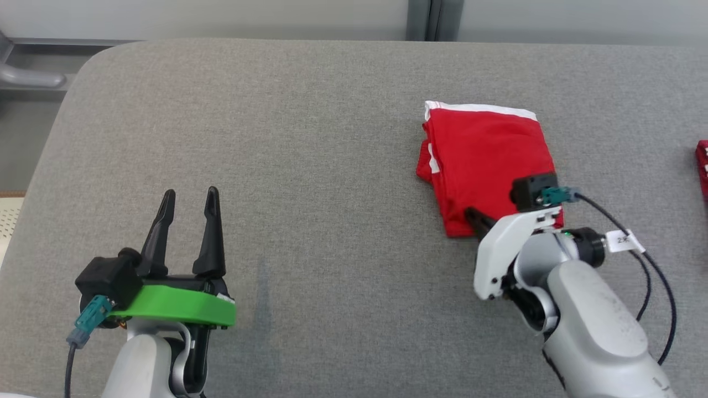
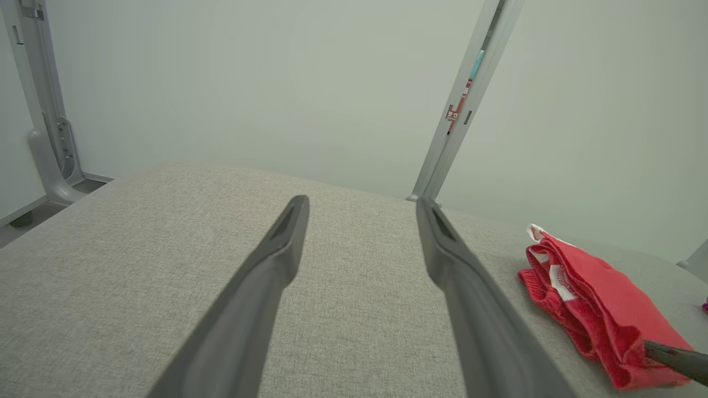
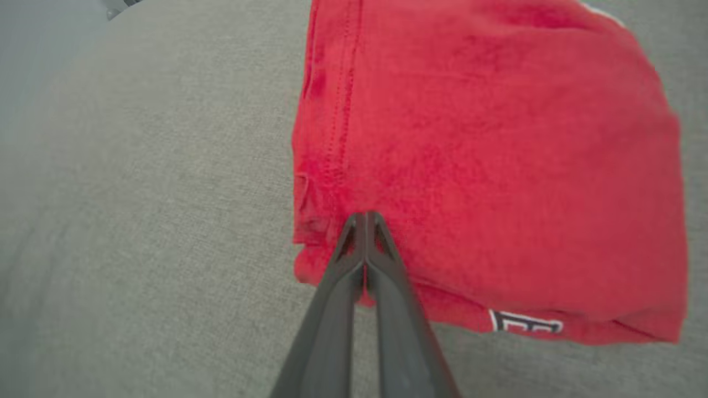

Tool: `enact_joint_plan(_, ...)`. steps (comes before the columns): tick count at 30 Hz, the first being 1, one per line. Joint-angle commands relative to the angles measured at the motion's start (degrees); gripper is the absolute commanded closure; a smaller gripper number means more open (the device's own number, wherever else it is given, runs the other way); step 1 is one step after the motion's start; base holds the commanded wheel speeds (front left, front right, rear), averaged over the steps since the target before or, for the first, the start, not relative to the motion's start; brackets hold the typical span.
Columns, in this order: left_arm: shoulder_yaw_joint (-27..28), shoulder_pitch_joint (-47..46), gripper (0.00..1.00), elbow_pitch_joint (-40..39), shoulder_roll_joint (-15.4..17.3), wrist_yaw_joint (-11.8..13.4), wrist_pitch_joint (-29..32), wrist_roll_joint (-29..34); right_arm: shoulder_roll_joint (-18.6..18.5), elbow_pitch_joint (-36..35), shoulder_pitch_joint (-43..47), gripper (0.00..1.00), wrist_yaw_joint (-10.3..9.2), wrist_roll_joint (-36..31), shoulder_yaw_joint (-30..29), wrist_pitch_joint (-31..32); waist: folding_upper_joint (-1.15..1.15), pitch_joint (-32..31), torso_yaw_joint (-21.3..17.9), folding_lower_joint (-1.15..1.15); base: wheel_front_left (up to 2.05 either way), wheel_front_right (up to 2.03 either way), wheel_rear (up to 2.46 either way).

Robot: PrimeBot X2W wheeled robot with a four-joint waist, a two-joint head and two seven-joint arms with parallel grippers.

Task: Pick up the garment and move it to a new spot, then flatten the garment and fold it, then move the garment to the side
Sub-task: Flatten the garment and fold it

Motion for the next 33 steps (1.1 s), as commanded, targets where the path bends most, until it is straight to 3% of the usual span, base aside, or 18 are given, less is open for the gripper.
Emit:
enact_joint_plan(1, 0.57, 1.48, 0.0, 0.09, 0.42, -0.12, 0.0, 0.22, 0.11, -1.11, 1.88, 1.0, -0.08, 1.95, 2.86, 0.85, 0.0, -1.06, -1.07, 0.0, 0.0, 0.0, 0.0)
enact_joint_plan(5, 1.93, 2.66, 0.0, 0.14, 0.27, -0.12, 0.0, 0.38, 0.24, -6.41, 4.69, 1.0, -0.07, 8.45, 11.19, 2.07, 0.0, -2.51, -2.93, 0.0, 0.0, 0.0, 0.0)
enact_joint_plan(6, 2.37, 3.05, 0.0, 0.21, 0.25, -0.12, 0.0, 0.41, -0.1, -7.95, 5.14, 0.9, -0.07, 9.71, 12.53, 1.64, 0.0, -2.88, -3.43, 0.0, 0.0, 0.0, 0.0)
enact_joint_plan(7, 2.74, 3.42, 0.0, 0.24, 0.18, -0.12, 0.0, 0.44, -0.62, -10.02, 5.75, 0.0, -0.07, 10.91, 13.82, 0.62, 0.0, -3.34, -4.01, 0.0, 0.0, 0.0, 0.0)
enact_joint_plan(12, 4.79, 5.12, 0.0, 0.19, -0.07, -0.12, 0.0, 0.72, -2.66, -16.47, 8.1, 0.0, -0.07, 10.4, 12.55, -7.02, 0.0, -5.38, -6.31, 0.0, 0.0, 0.0, 0.0)
enact_joint_plan(19, 7.83, 7.99, 0.0, 0.23, -0.57, -0.12, 0.0, 1.64, -2.03, -20.08, 13.23, 0.0, -0.06, 0.18, -2.11, -17.02, 0.0, -8.33, -8.47, 0.0, 0.0, 0.0, 0.0)
enact_joint_plan(25, 8.86, 10.48, 0.0, 0.71, -0.88, -0.12, 0.0, 2.7, -0.82, -20.54, 17.2, 0.0, -0.06, -7.46, -10.63, -19.2, 0.0, -10.8, -8.91, 0.0, 0.0, 0.0, 0.0)
enact_joint_plan(33, 8.88, 12.77, 0.0, 1.19, -0.27, -0.12, 0.0, 4.39, -0.88, -18.27, 19.59, 0.0, -0.06, -11.04, -12.93, -21.64, 0.0, -12.01, -9.45, 0.0, 0.0, 0.0, 0.0)
